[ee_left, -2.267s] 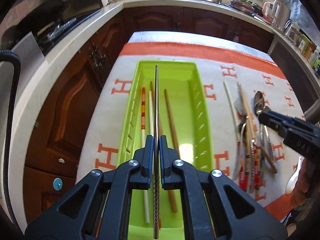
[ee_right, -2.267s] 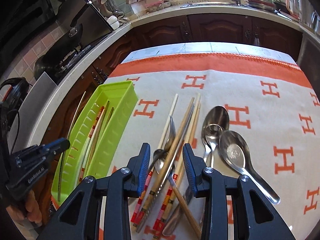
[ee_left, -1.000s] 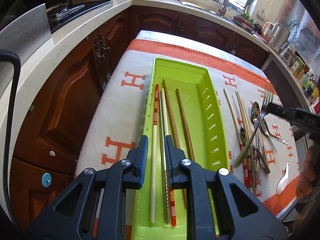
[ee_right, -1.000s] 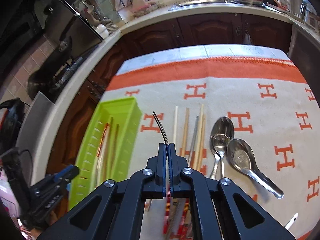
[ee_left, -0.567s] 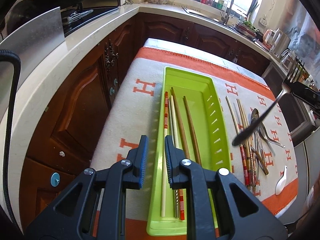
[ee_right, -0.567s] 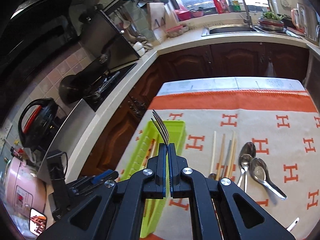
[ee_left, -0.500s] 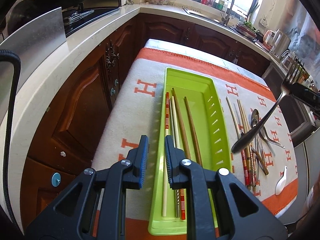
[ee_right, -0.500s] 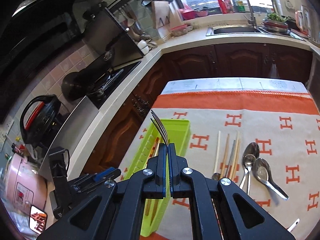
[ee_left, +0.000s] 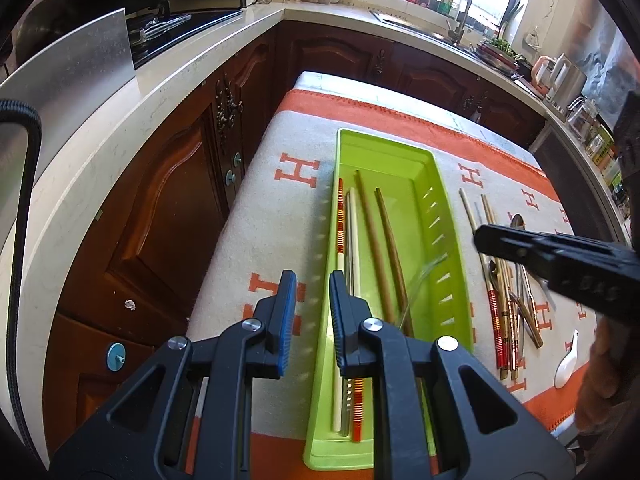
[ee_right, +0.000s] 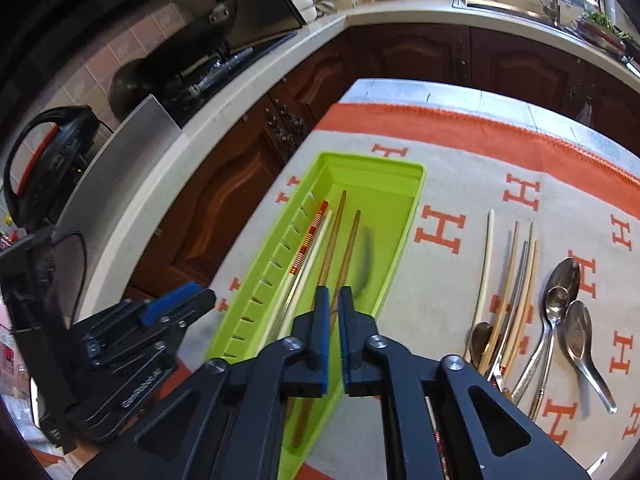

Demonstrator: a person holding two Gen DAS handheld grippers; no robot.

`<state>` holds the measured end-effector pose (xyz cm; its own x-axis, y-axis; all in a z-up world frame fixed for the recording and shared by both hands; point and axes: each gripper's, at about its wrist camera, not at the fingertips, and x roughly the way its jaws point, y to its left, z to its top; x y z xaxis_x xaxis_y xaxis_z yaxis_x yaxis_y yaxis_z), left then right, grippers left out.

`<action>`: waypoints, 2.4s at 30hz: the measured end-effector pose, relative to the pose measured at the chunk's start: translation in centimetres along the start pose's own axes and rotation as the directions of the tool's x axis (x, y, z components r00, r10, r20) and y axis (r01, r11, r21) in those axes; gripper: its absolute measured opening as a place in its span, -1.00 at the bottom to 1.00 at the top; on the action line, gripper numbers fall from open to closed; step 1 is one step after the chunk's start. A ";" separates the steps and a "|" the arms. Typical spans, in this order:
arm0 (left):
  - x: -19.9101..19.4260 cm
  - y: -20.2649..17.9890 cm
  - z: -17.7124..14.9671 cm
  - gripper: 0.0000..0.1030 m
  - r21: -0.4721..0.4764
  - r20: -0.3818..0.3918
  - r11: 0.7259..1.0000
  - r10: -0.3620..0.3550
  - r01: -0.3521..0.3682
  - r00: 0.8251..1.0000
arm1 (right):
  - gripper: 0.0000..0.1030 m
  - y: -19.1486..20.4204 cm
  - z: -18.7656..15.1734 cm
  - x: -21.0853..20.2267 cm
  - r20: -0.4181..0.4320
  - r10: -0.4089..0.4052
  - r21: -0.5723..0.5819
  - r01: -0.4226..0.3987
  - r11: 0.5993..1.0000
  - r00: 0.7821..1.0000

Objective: Organize utensils
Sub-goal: 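Carry the silver fork into the green tray with the right tool and release, then move the left tool back over the utensil pile, then grasp a plain wooden chopstick with the left tool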

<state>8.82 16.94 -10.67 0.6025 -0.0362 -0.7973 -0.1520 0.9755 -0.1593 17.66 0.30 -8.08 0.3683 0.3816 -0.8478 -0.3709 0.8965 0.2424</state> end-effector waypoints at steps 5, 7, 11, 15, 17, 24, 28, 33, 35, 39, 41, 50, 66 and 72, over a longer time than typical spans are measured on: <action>0.5 -0.1 0.2 -0.35 -0.009 -0.002 1.000 0.013 -0.013 1.000 | -0.24 -0.2 0.2 1.3 0.029 -0.041 -0.018 0.042 0.999 0.999; 0.7 -0.2 0.2 -0.35 -0.006 -0.004 1.000 0.016 -0.016 1.000 | -0.24 -0.7 0.3 1.6 0.025 -0.033 -0.015 0.034 0.999 0.999; 1.0 -0.7 0.3 -0.34 0.000 -0.014 1.000 0.015 -0.015 1.000 | -0.24 -1.4 0.0 1.6 0.026 -0.037 -0.011 0.037 0.999 0.999; 1.1 -1.6 0.2 -0.34 0.018 -0.019 1.000 0.009 -0.009 1.000 | -0.24 -2.0 -0.8 1.3 0.027 -0.042 -0.012 0.042 0.999 0.999; 1.0 -2.0 0.2 -0.34 0.027 -0.018 1.000 0.007 -0.007 1.000 | -0.24 -2.2 -1.2 1.0 0.034 -0.048 -0.017 0.049 0.999 0.998; 0.5 -3.7 -0.3 -0.34 0.067 -0.026 0.998 -0.007 0.008 1.000 | -0.24 -3.5 -2.9 -0.4 0.046 -0.046 0.011 0.046 0.999 0.998; 0.0 -5.4 -0.8 -0.34 0.098 -0.032 0.995 -0.025 0.028 0.999 | -0.24 -4.4 -4.4 -1.4 0.055 -0.055 0.020 0.054 0.998 0.997; -0.6 -8.3 -1.6 -0.34 0.149 -0.044 0.987 -0.060 0.066 0.997 | -0.24 -6.2 -6.6 -3.0 0.065 -0.064 0.048 0.061 0.997 0.996; -0.7 -9.7 -2.0 -0.34 0.172 -0.049 0.982 -0.074 0.081 0.996 | -0.24 -7.3 -7.5 -3.9 0.076 -0.072 0.065 0.067 0.996 0.994; -0.8 -12.2 -2.8 -0.34 0.207 -0.070 0.971 -0.103 0.115 0.992 | -0.24 -9.5 -9.2 -5.7 0.095 -0.086 0.102 0.076 0.992 0.992; -0.6 -13.5 -3.1 -0.34 0.224 -0.085 0.966 -0.112 0.129 0.990 | -0.24 -10.6 -10.0 -6.5 0.106 -0.092 0.119 0.080 0.990 0.990; 1.5 -17.9 -3.9 -0.34 0.256 -0.152 0.954 -0.120 0.156 0.981 | -0.24 -16.4 -12.6 -9.5 0.144 -0.132 0.201 0.101 0.974 0.981; 7.6 -22.2 0.8 -0.47 0.211 -0.199 0.965 -0.114 0.156 0.973 | -0.24 -22.2 -11.9 -9.6 0.188 -0.103 0.248 0.054 0.967 0.977; 10.5 -23.9 2.7 -0.65 0.225 -0.202 0.964 -0.094 0.140 0.975 | -0.24 -24.1 -10.6 -9.8 0.204 -0.109 0.262 0.053 0.964 0.973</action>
<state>20.91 -6.20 -13.64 0.4431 -0.1710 -0.8800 0.1141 0.9844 -0.1338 13.95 -27.41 -10.61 0.5724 0.3197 -0.7551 -0.1144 0.9430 0.3126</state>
